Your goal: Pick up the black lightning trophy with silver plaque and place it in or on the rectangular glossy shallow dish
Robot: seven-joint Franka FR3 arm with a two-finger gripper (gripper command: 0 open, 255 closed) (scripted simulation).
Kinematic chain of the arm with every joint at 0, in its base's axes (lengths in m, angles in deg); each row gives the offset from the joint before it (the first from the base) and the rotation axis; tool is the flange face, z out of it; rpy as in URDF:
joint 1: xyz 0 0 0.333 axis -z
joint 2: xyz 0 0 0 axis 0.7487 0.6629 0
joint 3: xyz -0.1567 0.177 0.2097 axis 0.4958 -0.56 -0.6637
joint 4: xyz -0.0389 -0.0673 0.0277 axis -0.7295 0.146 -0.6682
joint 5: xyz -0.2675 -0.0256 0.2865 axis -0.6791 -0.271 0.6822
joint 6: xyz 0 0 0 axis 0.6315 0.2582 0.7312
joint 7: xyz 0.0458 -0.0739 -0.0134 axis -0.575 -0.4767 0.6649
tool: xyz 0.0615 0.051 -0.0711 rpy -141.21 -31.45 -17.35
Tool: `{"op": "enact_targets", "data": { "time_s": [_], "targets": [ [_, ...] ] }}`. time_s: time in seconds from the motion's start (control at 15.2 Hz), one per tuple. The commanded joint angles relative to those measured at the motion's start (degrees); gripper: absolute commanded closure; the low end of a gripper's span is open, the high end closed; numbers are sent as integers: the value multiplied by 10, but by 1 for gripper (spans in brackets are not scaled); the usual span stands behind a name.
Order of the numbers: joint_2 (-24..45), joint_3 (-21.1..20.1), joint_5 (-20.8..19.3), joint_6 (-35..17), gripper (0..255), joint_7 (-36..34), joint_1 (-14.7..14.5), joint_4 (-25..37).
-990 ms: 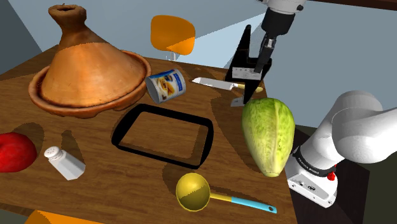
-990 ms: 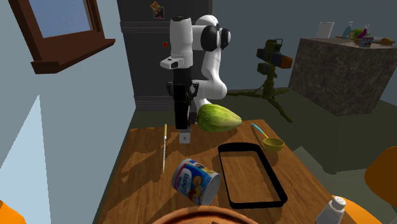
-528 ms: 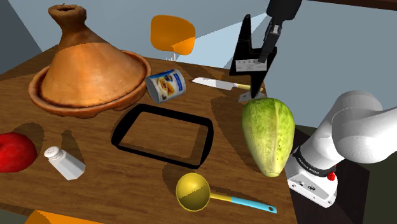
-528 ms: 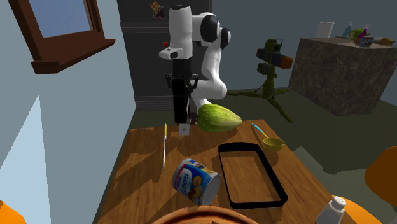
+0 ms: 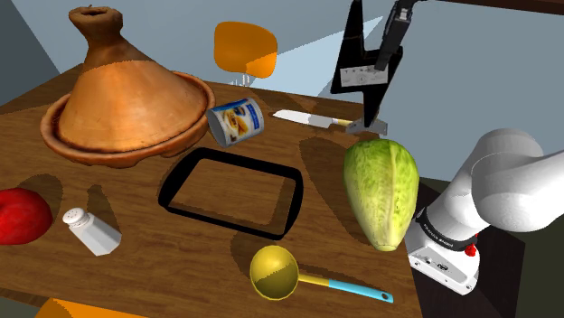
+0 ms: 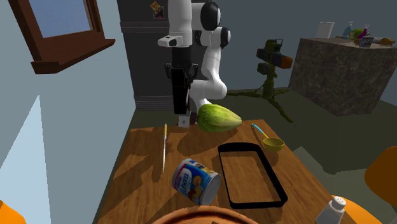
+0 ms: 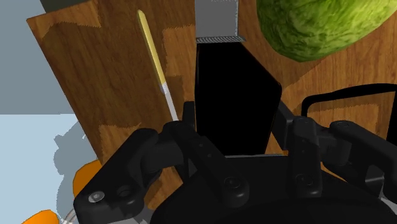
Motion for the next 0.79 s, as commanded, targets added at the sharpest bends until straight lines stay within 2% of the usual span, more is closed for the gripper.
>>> {"op": "enact_targets", "data": {
  "time_s": [0.0,0.26,0.73],
  "targets": [
    [7,-1,1,13,255,0,0,21],
    [16,-1,1,34,255,0,-1,51],
    [88,-77,45,24,255,-89,-24,113]
  ]
}}
